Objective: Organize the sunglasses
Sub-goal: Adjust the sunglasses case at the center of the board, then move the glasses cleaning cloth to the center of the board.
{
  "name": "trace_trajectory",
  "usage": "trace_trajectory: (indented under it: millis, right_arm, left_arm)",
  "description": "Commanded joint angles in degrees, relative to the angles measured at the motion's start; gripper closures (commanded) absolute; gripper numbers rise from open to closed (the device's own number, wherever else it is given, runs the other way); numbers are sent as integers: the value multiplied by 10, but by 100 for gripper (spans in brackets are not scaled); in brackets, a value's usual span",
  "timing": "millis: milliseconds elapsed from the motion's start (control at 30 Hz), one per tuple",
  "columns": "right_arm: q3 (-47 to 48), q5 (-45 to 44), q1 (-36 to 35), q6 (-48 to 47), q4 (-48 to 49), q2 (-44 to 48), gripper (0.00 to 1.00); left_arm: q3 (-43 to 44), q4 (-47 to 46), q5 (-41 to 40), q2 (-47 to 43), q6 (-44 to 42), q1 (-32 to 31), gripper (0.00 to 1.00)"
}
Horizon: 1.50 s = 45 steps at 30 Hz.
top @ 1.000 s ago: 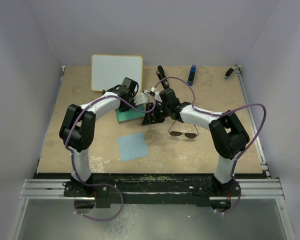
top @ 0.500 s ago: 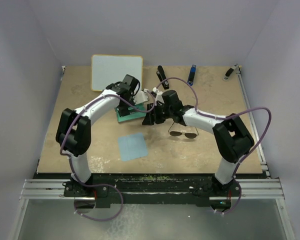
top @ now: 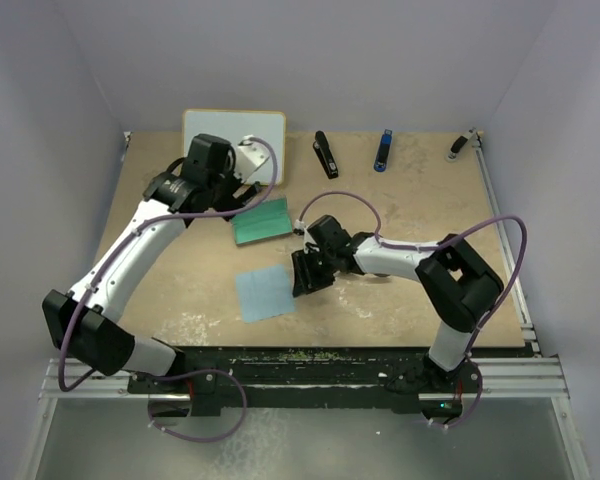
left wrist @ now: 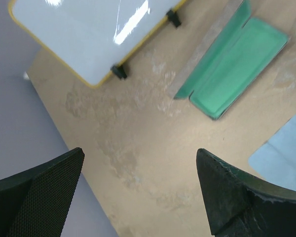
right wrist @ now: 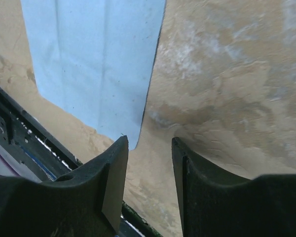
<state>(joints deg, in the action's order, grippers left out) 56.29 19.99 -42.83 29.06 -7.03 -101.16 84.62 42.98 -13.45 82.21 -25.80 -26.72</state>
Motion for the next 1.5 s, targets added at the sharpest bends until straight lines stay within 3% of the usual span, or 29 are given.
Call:
trace_trajectory:
  millis: [0, 100, 367, 600, 1067, 1200, 1300, 1467]
  right_arm:
    - [9, -35, -12, 15, -40, 19, 55]
    - [29, -31, -24, 20, -47, 20, 53]
    - [52, -39, -68, 28, -77, -11, 54]
    - [71, -92, -90, 29, -128, -36, 57]
    - [130, -166, -131, 63, -192, -111, 79]
    - [128, -190, -138, 84, -203, -123, 100]
    - [130, -211, -139, 105, -208, -124, 100]
    - [150, -246, -139, 125, -214, -106, 100]
  left_arm:
    - [-51, 35, 40, -28, 69, 93, 2]
    - [-73, 47, 60, -36, 77, 137, 2]
    - [-150, 42, 78, -76, 86, 149, 2]
    - [-151, 49, 72, -65, 90, 165, 2]
    - [-156, 79, 100, -68, 100, 171, 2]
    - [-161, 79, 111, -73, 100, 172, 2]
    - [-163, 83, 140, -70, 102, 172, 2]
    - [-155, 117, 257, -42, 86, 169, 3]
